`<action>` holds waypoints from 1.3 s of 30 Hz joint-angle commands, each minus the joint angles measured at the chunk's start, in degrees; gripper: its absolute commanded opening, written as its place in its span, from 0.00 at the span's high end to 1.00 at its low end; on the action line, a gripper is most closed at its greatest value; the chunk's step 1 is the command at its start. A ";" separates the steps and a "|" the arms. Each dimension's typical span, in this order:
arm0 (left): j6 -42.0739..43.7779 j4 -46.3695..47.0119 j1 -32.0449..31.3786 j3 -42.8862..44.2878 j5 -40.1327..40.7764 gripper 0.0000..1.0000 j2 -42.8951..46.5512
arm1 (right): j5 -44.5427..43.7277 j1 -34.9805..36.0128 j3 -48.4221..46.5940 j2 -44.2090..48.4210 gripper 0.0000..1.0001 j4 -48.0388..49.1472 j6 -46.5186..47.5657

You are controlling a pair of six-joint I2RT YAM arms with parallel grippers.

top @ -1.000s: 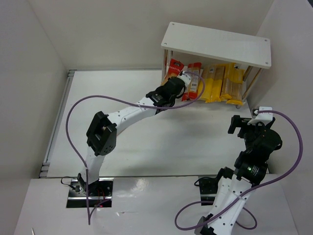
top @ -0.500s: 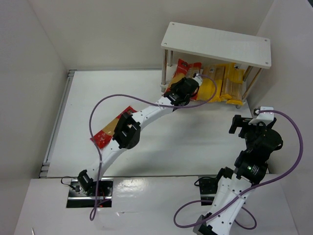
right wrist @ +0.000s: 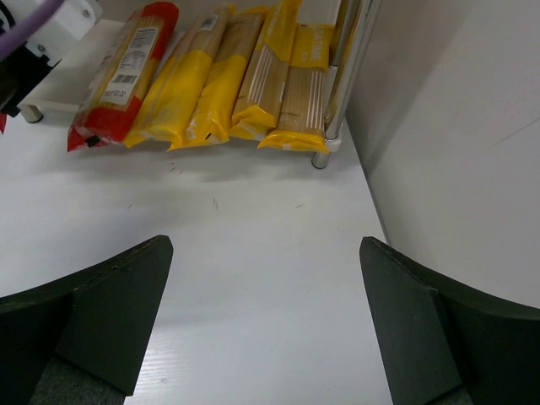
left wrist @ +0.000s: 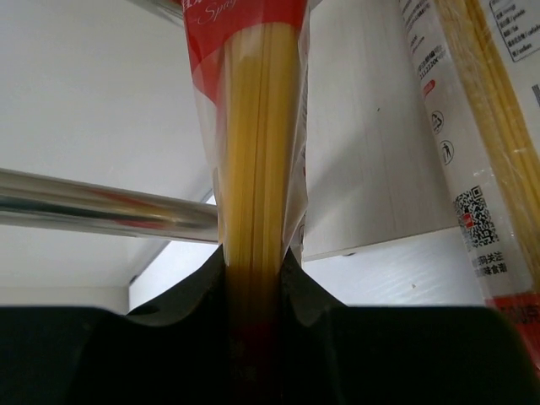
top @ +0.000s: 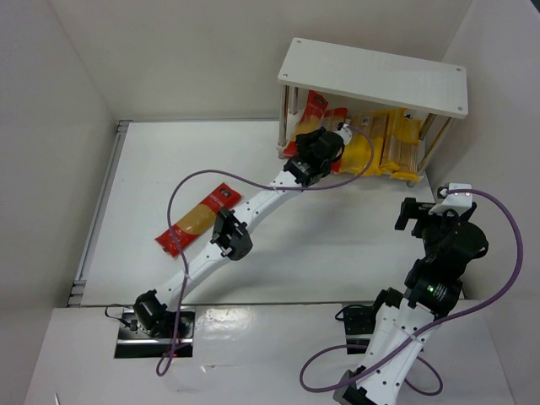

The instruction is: Place and organize the pasta boxes and bags onto the shelf

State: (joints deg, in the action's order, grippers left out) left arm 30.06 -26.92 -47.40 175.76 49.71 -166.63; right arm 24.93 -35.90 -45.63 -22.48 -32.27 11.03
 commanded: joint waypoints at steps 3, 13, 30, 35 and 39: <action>8.59 13.55 -0.59 4.06 4.51 1.00 -1.85 | 0.82 -0.40 -1.04 0.07 0.00 0.28 0.40; 17.48 24.54 -1.12 4.06 4.51 0.97 -6.43 | 0.82 -0.40 -1.04 0.07 0.00 0.28 0.93; 20.56 27.18 -1.12 4.06 3.99 0.13 -6.96 | 1.35 -0.40 -1.04 0.07 0.00 0.28 0.93; 14.35 17.82 -1.65 4.06 4.51 0.07 -4.16 | 1.35 -0.40 -1.04 0.60 0.00 0.28 0.93; 6.17 5.94 -1.65 4.06 4.51 0.06 -1.60 | 1.35 -0.40 -1.04 0.60 0.00 0.28 0.93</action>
State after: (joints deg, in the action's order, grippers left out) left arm 44.07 -12.56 -48.53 177.55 52.88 -173.88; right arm 25.78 -35.90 -45.63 -22.31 -32.29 11.49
